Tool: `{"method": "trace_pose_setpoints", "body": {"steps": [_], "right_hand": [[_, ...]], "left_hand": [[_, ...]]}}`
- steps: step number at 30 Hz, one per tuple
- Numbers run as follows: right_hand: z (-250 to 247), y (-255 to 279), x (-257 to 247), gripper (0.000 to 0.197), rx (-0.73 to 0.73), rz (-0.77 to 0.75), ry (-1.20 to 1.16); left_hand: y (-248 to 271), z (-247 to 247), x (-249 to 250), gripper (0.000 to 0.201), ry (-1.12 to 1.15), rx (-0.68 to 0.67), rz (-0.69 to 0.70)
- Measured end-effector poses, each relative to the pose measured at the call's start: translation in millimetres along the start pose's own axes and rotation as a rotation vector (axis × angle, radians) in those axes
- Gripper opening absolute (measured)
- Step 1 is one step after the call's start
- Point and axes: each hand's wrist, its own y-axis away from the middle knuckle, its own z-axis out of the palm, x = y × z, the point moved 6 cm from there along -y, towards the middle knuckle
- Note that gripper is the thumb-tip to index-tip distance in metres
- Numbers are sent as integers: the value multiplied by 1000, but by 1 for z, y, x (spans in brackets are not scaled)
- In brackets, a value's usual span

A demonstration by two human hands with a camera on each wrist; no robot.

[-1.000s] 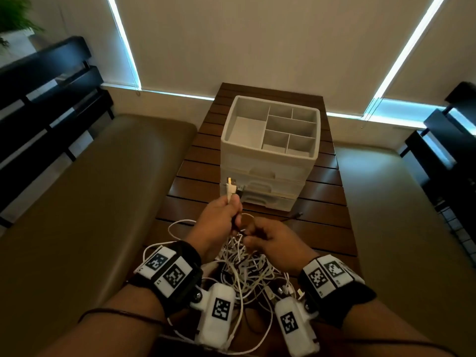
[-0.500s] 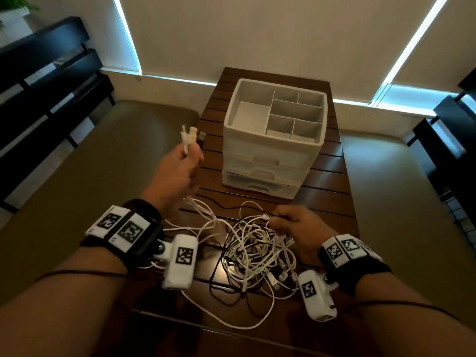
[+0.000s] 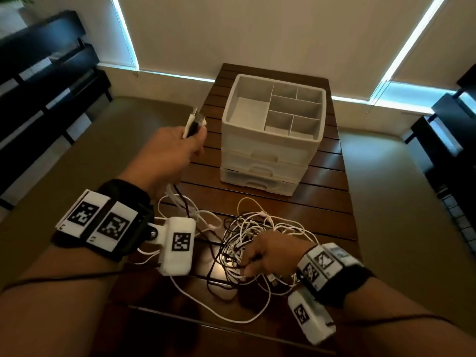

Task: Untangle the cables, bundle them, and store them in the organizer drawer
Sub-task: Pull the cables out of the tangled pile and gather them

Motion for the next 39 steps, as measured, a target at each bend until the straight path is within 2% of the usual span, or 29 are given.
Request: {"method": "trace_pose_setpoints", "body": {"steps": [2, 3, 5, 6, 8, 10, 12, 16, 19, 22, 25, 29, 33, 37, 39], "right_hand": [[15, -1, 4, 27, -56, 4, 36], [17, 1, 9, 31, -66, 22, 1], [8, 9, 20, 32, -18, 62, -184], [-3, 12, 27, 28, 74, 73, -259], [-36, 22, 48, 19, 352, 121, -377], [-65, 29, 77, 11, 609, 193, -453], [-83, 26, 103, 8, 719, 292, -369], [-81, -15, 130, 15, 640, 418, -212], [-73, -55, 134, 21, 574, 448, -155], [-67, -85, 135, 27, 452, 474, -19], [-63, -100, 139, 28, 403, 458, 73], [-60, -108, 145, 13, 404, 449, 139], [-65, -99, 136, 14, 496, 377, -47], [-86, -62, 103, 2, 653, 149, -341], [-95, -37, 83, 7, 689, 50, -431]], "left_hand": [[2, 7, -16, 46, -40, -130, -136], [6, 14, -25, 45, -39, -236, -220], [22, 30, -40, 41, 42, -476, -384], [30, 34, -44, 39, 89, -573, -434], [41, 35, -47, 41, 174, -721, -479], [47, 32, -42, 41, 252, -811, -498], [46, 33, -46, 40, 211, -799, -507], [34, 59, -81, 32, -39, -626, -532], [19, 81, -102, 31, -59, -480, -471], [7, 94, -112, 30, -83, -438, -411], [-7, 100, -116, 30, -88, -395, -379], [-23, 108, -116, 29, -108, -351, -335], [-30, 117, -112, 31, -88, -348, -281], [-30, 114, -96, 28, -5, -320, -206], [-27, 112, -88, 24, 32, -324, -171]]}}
